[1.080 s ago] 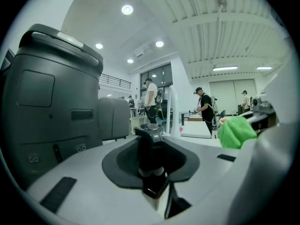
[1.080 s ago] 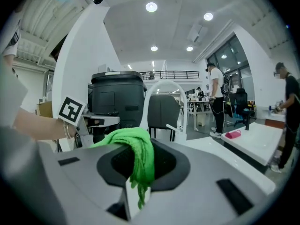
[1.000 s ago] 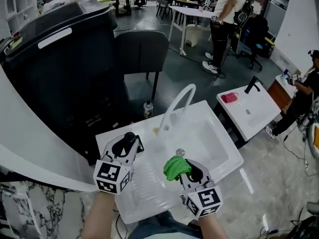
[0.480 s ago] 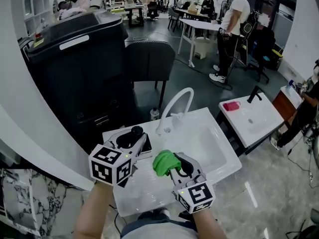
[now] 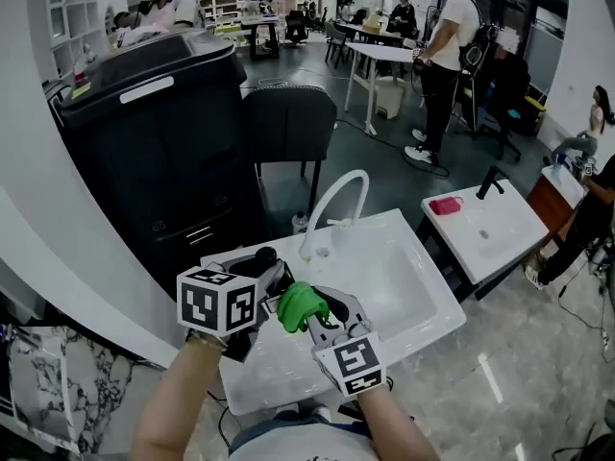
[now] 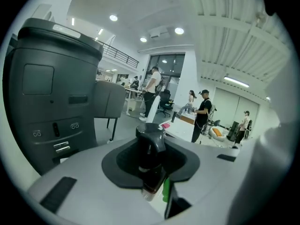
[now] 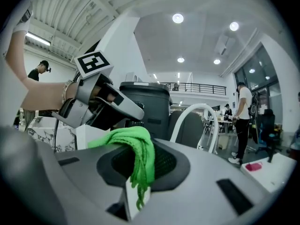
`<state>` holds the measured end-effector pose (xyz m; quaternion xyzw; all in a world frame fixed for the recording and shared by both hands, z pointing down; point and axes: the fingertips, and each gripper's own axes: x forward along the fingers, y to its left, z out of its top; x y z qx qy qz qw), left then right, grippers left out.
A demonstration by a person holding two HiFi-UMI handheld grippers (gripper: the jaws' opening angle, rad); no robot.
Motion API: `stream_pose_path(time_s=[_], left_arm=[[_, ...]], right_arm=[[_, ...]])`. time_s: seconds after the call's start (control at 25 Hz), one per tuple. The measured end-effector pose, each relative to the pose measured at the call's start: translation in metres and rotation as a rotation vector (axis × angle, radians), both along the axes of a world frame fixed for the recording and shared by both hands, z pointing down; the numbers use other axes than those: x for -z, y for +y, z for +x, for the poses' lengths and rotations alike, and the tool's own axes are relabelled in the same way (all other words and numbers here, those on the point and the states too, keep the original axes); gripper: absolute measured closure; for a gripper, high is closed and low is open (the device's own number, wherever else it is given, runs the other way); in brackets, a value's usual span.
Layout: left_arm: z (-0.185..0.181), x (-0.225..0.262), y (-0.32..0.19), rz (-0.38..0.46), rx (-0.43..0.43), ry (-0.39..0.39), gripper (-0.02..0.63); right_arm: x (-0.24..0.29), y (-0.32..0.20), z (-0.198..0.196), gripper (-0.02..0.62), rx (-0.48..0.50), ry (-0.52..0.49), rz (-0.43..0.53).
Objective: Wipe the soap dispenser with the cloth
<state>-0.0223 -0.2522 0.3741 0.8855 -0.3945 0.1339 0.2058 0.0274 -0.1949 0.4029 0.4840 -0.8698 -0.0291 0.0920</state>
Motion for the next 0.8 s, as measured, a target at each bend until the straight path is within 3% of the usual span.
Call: stream_pose_path(time_s=[0.2,0.48,0.68,0.8], left_arm=[[-0.003,0.001,-0.001,-0.035,0.037,0.077,0.499],[-0.002,0.002,-0.007,-0.017,0.05,0.057,0.499],[0.003,0.001,-0.009,-0.033,0.043,0.081,0.499],[0.007,0.0,-0.011,-0.032,0.037,0.067,0.499]], right_arm=[[-0.021,-0.001,0.009,0.531,-0.027,0.059,-0.035],[-0.049,-0.002,0.015,0.531,-0.04,0.124,-0.104],[-0.01,0.017,0.002,0.531,0.048,0.088,0.013],[0.006,0.024,-0.017,0.531,0.115,0.151,0.078]])
